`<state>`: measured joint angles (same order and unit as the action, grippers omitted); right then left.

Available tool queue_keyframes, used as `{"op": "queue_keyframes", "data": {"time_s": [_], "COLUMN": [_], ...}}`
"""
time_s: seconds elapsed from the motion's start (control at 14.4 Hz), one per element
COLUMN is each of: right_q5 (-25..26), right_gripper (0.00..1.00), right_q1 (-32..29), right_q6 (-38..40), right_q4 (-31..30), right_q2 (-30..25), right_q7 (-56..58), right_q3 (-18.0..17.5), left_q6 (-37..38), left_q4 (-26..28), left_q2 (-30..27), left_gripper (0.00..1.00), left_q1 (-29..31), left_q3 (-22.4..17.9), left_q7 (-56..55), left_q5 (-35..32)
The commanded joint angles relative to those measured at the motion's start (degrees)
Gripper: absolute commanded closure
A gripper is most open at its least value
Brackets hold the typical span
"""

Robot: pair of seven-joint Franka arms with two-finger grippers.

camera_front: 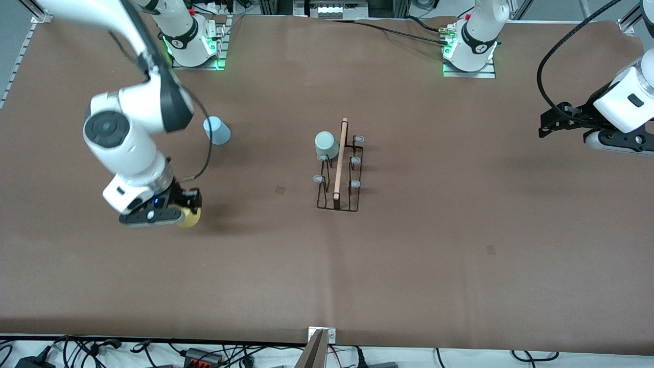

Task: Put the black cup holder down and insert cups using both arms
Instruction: 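Lift the yellow cup and carry it to the rack with the right gripper, then lower the yellow cup onto a rack peg beside the teal cup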

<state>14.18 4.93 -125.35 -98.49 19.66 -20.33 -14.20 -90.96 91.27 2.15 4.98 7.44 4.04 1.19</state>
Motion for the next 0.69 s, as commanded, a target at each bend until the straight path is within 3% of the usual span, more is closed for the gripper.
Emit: {"op": "queue_keyframes", "data": {"time_s": [0.0,0.14,0.42,0.63], "right_q5": [-5.1,-7.1,-6.8,-6.5], "right_gripper": [0.92,0.92,0.92,0.92], "right_q1": [3.4,8.8,18.5,22.6], "right_q6": [0.7,0.5,0.5,0.1], "right_q4": [-1.2,-0.8,5.9,9.1], "right_q2": [-1.8,-1.7,2.8,5.6], "right_q7": [-10.7,-19.0,-38.2,-45.0], "right_q3": [-1.2,-1.3,-1.2,-1.2], "left_q6": [0.3,0.3,0.3,0.3], "left_q4": [-2.2,-2.3,-2.3,-2.3], "left_q2": [0.9,0.9,0.9,0.9], "left_gripper": [0.0,0.0,0.0,0.0], "left_q1": [-0.1,-0.1,-0.1,0.0], "left_q3": [0.0,0.0,0.0,0.0], "left_q7": [0.4,0.4,0.5,0.5], "left_q5": [0.6,0.4,0.3,0.4]}}
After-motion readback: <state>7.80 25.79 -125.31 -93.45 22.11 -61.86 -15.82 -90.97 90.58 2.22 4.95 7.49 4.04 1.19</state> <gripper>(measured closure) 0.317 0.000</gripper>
